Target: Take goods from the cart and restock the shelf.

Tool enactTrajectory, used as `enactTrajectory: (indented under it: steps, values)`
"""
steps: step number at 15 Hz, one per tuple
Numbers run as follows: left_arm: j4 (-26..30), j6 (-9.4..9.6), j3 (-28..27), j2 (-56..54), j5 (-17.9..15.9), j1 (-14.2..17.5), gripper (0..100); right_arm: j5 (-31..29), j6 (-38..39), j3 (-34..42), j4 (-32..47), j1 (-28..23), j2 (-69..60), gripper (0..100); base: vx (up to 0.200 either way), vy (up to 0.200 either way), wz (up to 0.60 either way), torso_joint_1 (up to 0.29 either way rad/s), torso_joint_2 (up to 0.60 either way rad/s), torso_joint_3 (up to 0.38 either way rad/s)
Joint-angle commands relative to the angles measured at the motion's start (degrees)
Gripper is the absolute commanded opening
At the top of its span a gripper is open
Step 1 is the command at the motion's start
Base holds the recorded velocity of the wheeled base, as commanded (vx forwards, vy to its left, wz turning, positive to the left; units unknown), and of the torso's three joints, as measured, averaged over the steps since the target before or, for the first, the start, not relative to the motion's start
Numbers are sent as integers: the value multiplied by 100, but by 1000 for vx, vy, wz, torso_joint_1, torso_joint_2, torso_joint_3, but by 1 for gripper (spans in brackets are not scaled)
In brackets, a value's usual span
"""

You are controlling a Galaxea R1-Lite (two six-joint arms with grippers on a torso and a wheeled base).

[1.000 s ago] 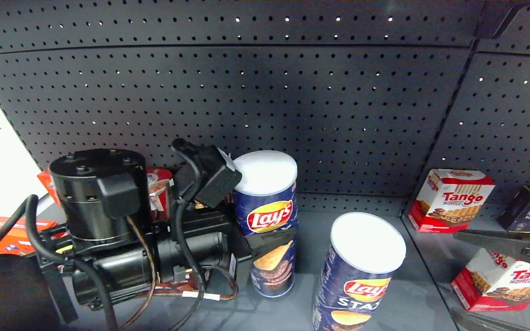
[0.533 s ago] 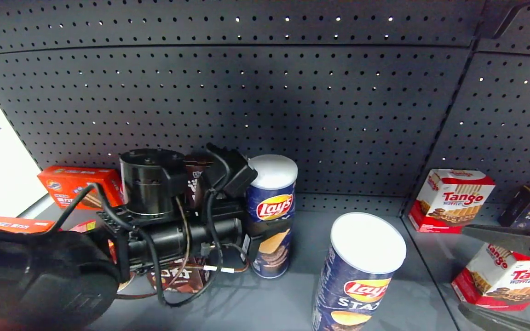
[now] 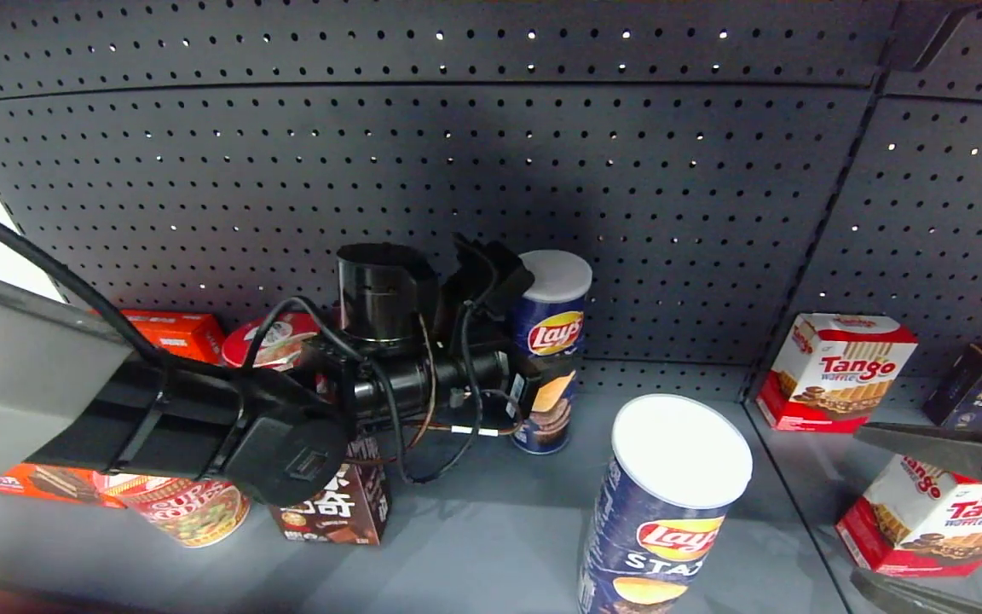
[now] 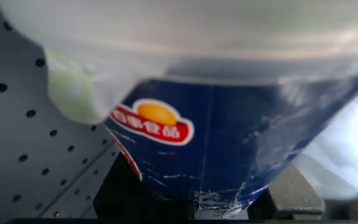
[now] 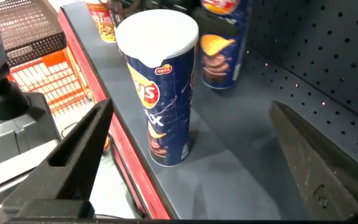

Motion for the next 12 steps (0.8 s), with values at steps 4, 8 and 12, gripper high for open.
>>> enactTrajectory:
  steps: [4,8,12]
  values:
    - [-7,-1,-270,290,5,-90,0,4,-6,145,-2,4,-89,100,0,0,0,0,0,0]
    - [-7,-1,-261,229,14,-265,0,4,-6,180,-2,4,-115,100,0,0,0,0,0,0]
    - [187,8,-349,-62,260,-520,0,4,-6,180,-2,13,-133,100,0,0,0,0,0,0]
